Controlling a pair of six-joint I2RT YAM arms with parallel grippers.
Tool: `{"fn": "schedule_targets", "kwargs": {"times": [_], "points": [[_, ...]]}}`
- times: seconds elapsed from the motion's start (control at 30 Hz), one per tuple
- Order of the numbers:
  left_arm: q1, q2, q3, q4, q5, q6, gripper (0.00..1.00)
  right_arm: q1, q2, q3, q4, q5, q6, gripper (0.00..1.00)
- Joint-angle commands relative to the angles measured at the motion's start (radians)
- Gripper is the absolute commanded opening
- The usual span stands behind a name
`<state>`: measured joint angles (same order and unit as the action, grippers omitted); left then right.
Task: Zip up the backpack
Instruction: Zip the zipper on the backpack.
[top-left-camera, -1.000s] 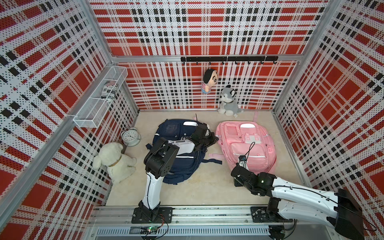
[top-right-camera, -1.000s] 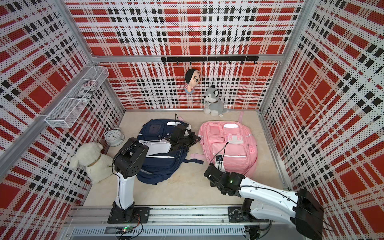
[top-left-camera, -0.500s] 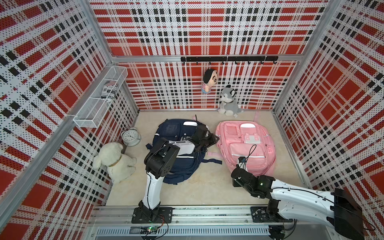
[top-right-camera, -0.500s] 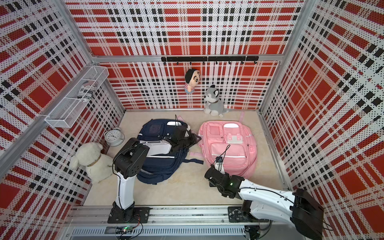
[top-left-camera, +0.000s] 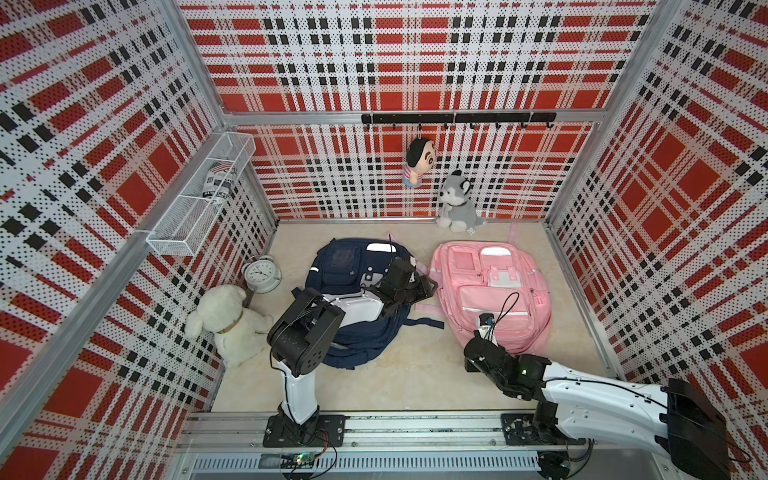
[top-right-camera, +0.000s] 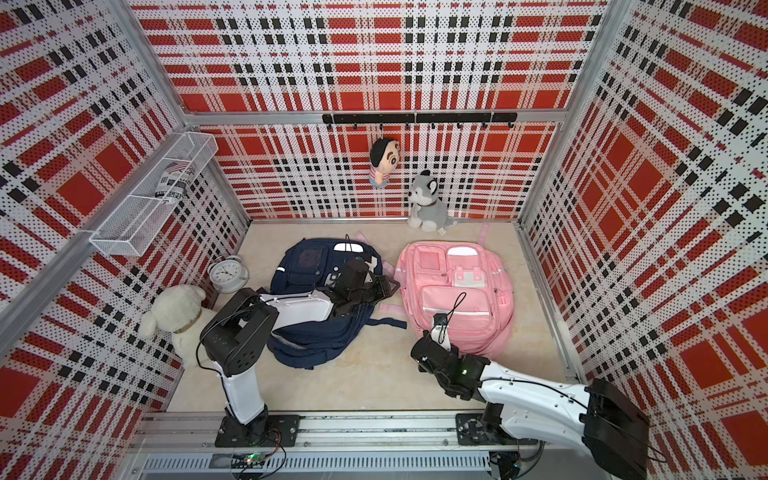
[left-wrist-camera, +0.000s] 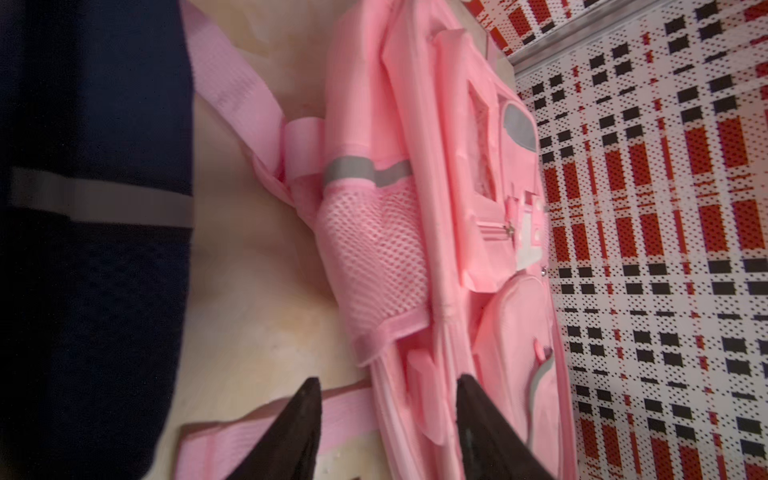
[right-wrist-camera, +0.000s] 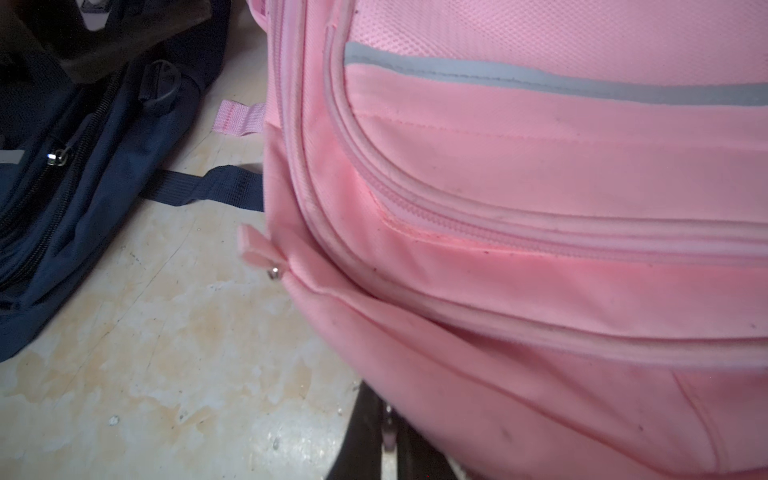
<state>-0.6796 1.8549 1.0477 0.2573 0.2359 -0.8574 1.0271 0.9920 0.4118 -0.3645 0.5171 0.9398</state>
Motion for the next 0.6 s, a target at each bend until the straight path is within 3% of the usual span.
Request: {"fn": "schedule_targets", "kwargs": {"times": [0.0,0.33,0.57], "points": [[-0.029,-0.049,-0.027,-0.016,-0.018,0.024,0.54,0.007,0.012,0.002,0.06,0.054,0.002,0.0],[-0.103,-0.197,-0.232,0.068,-0.12,-0.096,0.54,0.005,0.01,-0.002,0.072,0.065,0.001,0.0],[-0.182,-0.14,-0.258,0.171,-0.073,-0.189,0.54,0.004,0.024,0.009,0.072,0.064,-0.004,0.0]]}}
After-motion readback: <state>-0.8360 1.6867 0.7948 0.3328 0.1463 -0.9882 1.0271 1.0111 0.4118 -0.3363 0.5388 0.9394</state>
